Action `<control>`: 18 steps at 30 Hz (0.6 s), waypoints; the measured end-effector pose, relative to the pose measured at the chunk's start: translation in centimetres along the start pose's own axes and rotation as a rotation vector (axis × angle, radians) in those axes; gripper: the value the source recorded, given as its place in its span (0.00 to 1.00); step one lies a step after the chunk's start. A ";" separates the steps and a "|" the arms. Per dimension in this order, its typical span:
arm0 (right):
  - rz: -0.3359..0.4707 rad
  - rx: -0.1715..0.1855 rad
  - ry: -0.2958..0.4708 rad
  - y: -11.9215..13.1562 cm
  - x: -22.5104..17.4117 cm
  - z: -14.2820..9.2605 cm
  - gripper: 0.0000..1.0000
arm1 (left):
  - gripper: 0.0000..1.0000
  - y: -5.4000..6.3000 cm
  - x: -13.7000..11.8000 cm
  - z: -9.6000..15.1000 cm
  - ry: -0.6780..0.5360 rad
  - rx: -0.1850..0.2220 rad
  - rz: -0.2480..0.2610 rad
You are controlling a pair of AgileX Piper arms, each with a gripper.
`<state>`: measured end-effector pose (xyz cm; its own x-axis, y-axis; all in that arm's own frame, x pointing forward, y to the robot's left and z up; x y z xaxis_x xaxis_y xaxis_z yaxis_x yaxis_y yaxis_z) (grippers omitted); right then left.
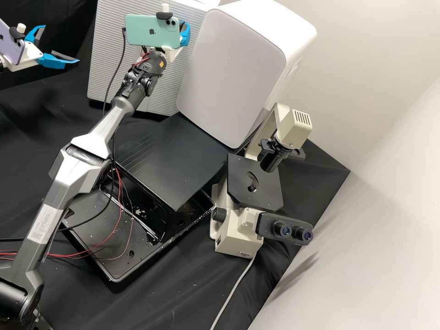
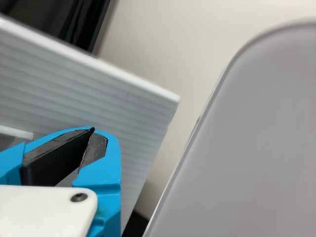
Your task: Close the incubator door
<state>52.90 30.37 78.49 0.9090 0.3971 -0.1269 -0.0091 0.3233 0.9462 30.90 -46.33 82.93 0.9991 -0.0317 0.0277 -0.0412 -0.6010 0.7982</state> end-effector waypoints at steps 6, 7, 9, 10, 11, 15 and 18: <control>-0.019 -0.018 -0.013 -1.0 0.1 0.5 0.00 | 1.00 0.0 0.0 0.0 0.000 0.000 0.000; -0.019 -0.024 -0.013 -1.0 0.1 0.5 0.00 | 1.00 0.0 0.0 0.0 0.000 0.000 0.000; -0.014 -0.041 -0.013 -0.9 0.1 0.4 0.00 | 1.00 0.0 0.0 0.0 0.000 0.000 0.000; -0.010 -0.053 -0.011 -0.8 0.1 0.4 0.00 | 1.00 0.0 0.0 0.0 0.000 0.000 0.000; 0.000 -0.065 -0.007 -0.7 0.2 0.4 0.00 | 1.00 0.0 0.0 0.0 0.000 0.000 0.000; 0.014 -0.061 0.000 -1.0 0.4 0.5 0.00 | 1.00 0.0 0.0 0.0 0.000 0.000 0.000; 0.018 -0.066 0.001 -1.4 0.6 0.7 0.00 | 1.00 0.0 0.0 0.0 0.000 0.000 0.000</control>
<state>53.70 29.56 77.29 0.9081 0.4040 -0.1103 -0.0529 0.3719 0.9268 30.90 -46.33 82.93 0.9991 -0.0317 0.0277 -0.0412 -0.6010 0.7982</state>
